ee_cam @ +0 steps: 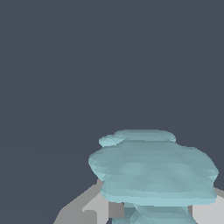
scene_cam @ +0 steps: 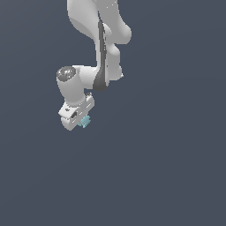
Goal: Pick up the object and move it to a goal position.
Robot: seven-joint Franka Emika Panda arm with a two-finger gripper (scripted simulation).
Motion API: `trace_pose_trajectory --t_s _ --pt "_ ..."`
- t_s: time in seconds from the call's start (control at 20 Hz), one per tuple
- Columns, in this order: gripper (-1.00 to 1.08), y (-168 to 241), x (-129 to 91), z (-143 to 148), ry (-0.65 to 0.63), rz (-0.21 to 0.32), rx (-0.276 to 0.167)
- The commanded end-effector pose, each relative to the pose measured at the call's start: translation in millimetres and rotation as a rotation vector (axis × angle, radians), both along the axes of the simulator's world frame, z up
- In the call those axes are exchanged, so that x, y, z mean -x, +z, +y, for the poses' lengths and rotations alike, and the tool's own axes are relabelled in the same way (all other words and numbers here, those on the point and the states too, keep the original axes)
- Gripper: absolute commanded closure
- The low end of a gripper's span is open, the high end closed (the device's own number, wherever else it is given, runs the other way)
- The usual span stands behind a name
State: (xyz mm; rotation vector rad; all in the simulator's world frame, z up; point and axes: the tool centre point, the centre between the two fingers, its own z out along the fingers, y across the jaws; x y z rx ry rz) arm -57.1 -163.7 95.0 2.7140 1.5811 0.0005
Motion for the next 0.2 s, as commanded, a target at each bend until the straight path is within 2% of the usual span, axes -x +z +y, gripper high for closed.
trace_pose_trajectory --t_s 0.0,0.15 --pt "1.08 3.8 1.7 -6.3 0.002 0.001 -0.001" --pt "1.08 5.1 1.8 -8.9 0.002 0.001 -0.001"
